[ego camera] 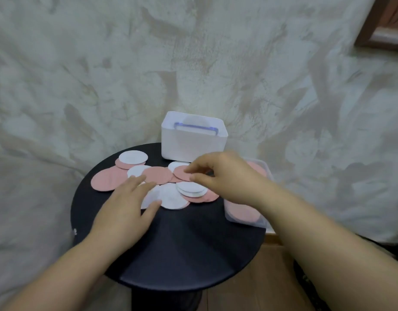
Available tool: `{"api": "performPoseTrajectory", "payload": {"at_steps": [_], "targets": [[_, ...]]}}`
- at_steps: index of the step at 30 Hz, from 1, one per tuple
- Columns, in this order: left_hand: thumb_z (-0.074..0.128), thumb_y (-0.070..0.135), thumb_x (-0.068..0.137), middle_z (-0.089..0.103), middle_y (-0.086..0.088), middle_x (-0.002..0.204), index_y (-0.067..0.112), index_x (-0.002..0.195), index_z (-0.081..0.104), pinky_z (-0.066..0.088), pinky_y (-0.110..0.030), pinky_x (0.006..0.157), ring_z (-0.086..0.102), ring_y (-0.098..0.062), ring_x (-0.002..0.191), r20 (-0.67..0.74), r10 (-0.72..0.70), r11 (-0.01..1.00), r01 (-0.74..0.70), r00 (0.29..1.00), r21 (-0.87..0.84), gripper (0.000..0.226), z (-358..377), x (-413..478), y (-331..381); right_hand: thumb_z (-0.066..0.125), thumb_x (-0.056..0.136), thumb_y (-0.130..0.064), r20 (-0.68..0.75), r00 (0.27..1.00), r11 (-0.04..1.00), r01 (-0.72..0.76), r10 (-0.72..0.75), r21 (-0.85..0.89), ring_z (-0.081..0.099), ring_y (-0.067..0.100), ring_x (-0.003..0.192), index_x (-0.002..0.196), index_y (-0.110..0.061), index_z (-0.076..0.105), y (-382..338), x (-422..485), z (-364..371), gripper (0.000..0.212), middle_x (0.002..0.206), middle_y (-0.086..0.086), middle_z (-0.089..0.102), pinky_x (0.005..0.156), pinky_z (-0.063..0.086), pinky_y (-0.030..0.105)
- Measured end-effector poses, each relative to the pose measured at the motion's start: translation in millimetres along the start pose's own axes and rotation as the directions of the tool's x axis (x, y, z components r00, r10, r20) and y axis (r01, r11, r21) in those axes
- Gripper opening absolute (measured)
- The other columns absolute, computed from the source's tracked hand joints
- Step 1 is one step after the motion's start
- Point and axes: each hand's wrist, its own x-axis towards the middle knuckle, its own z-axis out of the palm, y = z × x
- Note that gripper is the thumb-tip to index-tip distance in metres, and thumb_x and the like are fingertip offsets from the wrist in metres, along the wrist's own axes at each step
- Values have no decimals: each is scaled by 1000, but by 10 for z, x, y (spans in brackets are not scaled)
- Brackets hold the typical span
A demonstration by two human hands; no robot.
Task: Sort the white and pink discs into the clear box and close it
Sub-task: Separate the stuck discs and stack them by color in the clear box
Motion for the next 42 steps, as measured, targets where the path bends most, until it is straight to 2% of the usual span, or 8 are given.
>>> {"api": "performPoseTrajectory", "payload": {"at_steps": [5, 10, 20, 25, 27, 31, 37, 42], "targets": [[35, 52, 82, 58, 6, 128, 24, 113, 65, 36, -30, 101, 54, -14, 119, 107, 92, 988, -105, 990, 116, 51, -10, -329, -164, 46, 94, -39, 98, 993, 987, -45, 61, -153, 29, 21, 135, 140, -19, 36, -60, 358, 653, 51, 144, 4, 36, 109, 25, 33], [42, 47, 80, 67, 12, 110, 26, 102, 69, 35, -20, 95, 63, -9, 104, 58, 180, 980, -184, 982, 72, 41, -91, -532, -202, 37, 95, -38, 41, 985, 941, -149, 169, -306, 22, 22, 136, 139, -18, 31, 163, 401, 937, 49, 145, 4, 32, 112, 12, 43], [40, 44, 81, 68, 7, 109, 21, 107, 67, 45, -28, 87, 64, -15, 103, 12, 142, 987, -142, 990, 72, 44, -68, -593, -209, 54, 90, -34, -110, 990, 986, 76, -93, -152, 47, 4, 122, 117, -28, 63, 142, -745, 866, 29, 128, -18, 54, 103, 37, 23], [40, 48, 83, 66, 1, 118, 19, 106, 69, 41, -38, 97, 61, -20, 111, 55, 187, 977, -191, 981, 91, 48, -31, -651, -211, 24, 84, -72, -109, 994, 984, 12, -32, -180, 14, -7, 133, 137, -28, 43, 161, -933, 954, 71, 144, -20, 27, 109, 2, 10], [38, 52, 86, 64, -1, 121, 17, 110, 68, 39, -40, 100, 59, -21, 114, 50, 235, 965, -239, 971, 107, 51, -15, -741, -227, 9, 81, -76, -109, 992, 972, 36, -63, -233, 20, -3, 134, 136, -26, 45, 161, -1018, 1028, 83, 146, -14, 31, 112, 7, 19], [28, 59, 91, 61, -4, 126, 14, 116, 64, 35, -33, 100, 54, -23, 119, 30, 290, 954, -291, 957, 69, 63, -15, -943, -241, 38, 86, -63, -171, 976, 988, 116, -133, -104, 37, 1, 129, 123, -23, 59, 193, -1183, 1084, 59, 136, -8, 50, 112, 24, 23], [56, 43, 80, 67, 2, 112, 17, 102, 71, 43, -32, 93, 57, -14, 107, -126, 380, 921, -388, 917, -44, 37, -19, -1065, -283, 55, 82, -36, -324, 923, 975, 224, -209, 8, 55, -1, 114, 103, -22, 70, 136, -1363, 1049, 29, 116, -12, 64, 100, 43, 22], [56, 37, 86, 66, 32, 96, 33, 95, 71, 45, -9, 80, 61, 8, 92, -260, -17, 868, -115, 966, -482, 18, -250, -1156, 6, 66, 81, -34, -426, 904, 930, 122, 41, 348, 62, 0, 84, 87, -38, 64, -158, -1323, 887, 8, 88, -19, 66, 72, 46, 10]]}}
